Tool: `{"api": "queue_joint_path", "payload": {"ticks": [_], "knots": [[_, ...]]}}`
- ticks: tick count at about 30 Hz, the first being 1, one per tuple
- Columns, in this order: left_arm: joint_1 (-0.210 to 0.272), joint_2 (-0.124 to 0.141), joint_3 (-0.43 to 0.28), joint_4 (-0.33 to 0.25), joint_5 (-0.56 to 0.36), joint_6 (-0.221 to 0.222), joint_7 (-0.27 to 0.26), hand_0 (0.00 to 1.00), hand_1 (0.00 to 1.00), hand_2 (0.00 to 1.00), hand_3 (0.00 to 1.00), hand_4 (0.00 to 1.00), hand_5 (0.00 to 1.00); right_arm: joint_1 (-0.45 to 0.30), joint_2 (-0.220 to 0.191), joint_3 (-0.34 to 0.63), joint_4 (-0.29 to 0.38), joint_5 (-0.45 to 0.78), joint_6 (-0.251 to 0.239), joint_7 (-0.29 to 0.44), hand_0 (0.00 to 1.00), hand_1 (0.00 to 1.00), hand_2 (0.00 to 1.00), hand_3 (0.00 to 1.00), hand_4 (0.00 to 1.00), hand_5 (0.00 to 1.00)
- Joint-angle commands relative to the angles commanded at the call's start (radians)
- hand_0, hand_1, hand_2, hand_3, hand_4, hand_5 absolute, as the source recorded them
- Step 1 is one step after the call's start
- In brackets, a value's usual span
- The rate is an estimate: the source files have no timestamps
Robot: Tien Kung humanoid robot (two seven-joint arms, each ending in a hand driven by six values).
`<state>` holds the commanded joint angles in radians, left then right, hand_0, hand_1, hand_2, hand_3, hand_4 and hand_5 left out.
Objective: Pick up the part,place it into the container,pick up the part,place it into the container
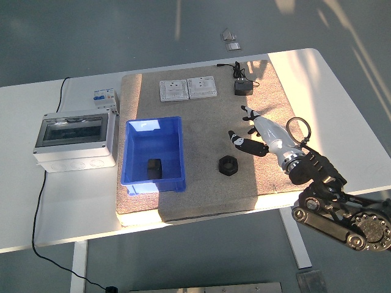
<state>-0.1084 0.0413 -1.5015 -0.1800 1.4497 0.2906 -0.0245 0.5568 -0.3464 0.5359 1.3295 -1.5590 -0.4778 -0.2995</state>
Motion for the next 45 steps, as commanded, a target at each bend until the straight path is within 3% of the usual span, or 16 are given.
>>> {"api": "queue_joint_path", "payload": {"ticks": [3,4,6,9,10,12,14,16,21,22,32,45], "knots": [[0.005,0.001,-0.020,0.000,0.021,-0.007,0.033,0.634,0.615,0.532,0.530,0.484,0.540,-0.016,-0.036,0.014,-0.035,0.061,0.016,0.096,0.618,0.722,0.886,0.977,0.712,0.416],[0.007,0.001,-0.041,0.000,0.042,-0.008,0.054,0.634,0.616,0.538,0.530,0.482,0.543,-0.021,-0.046,0.011,-0.055,0.082,0.036,0.133,0.574,0.659,0.867,0.930,0.696,0.244],[0.009,0.002,-0.084,0.000,0.093,-0.025,0.107,0.634,0.616,0.538,0.530,0.482,0.543,-0.032,-0.060,0.011,-0.092,0.090,0.067,0.203,0.574,0.659,0.867,0.930,0.696,0.244],[0.024,0.002,-0.113,0.000,0.150,-0.055,0.179,0.634,0.616,0.538,0.530,0.482,0.543,-0.048,-0.065,0.024,-0.123,0.041,0.074,0.276,0.574,0.659,0.867,0.930,0.696,0.244],[0.031,0.002,-0.112,0.000,0.162,-0.065,0.204,0.621,0.632,0.624,0.552,0.495,0.547,-0.052,-0.066,0.028,-0.126,0.019,0.073,0.300,0.529,0.559,0.877,0.940,0.626,0.175],[0.047,0.002,-0.098,0.000,0.158,-0.089,0.253,0.621,0.632,0.624,0.552,0.495,0.547,-0.060,-0.070,0.032,-0.110,-0.033,0.066,0.324,0.529,0.559,0.877,0.940,0.626,0.175],[0.057,0.001,-0.085,0.000,0.150,-0.108,0.295,0.621,0.632,0.624,0.552,0.495,0.547,-0.067,-0.073,0.029,-0.079,-0.085,0.070,0.305,0.529,0.559,0.877,0.940,0.626,0.175],[0.064,-0.001,-0.078,0.000,0.150,-0.129,0.339,0.612,0.639,0.671,0.576,0.514,0.554,-0.081,-0.071,0.036,-0.032,-0.154,0.110,0.255,0.491,0.524,0.872,0.942,0.602,0.133],[0.062,-0.011,-0.077,0.000,0.171,-0.153,0.376,0.612,0.639,0.671,0.576,0.514,0.554,-0.087,-0.061,0.019,0.063,-0.297,0.186,0.146,0.491,0.524,0.872,0.942,0.602,0.133],[0.060,-0.012,-0.080,0.000,0.179,-0.156,0.379,0.588,0.637,0.678,0.580,0.506,0.571,-0.079,-0.058,0.007,0.069,-0.320,0.198,0.128,0.492,0.493,0.942,0.998,0.627,0.002],[0.034,-0.015,-0.096,0.000,0.218,-0.161,0.383,0.567,0.634,0.670,0.578,0.486,0.575,0.064,-0.001,-0.131,0.061,-0.441,0.337,-0.038,0.479,0.465,0.972,0.998,0.632,0.002],[0.024,-0.010,-0.113,0.000,0.241,-0.162,0.388,0.561,0.637,0.671,0.578,0.517,0.612,0.156,-0.017,-0.233,0.049,-0.372,0.429,-0.109,0.478,0.461,0.997,0.998,0.642,0.002]]}}
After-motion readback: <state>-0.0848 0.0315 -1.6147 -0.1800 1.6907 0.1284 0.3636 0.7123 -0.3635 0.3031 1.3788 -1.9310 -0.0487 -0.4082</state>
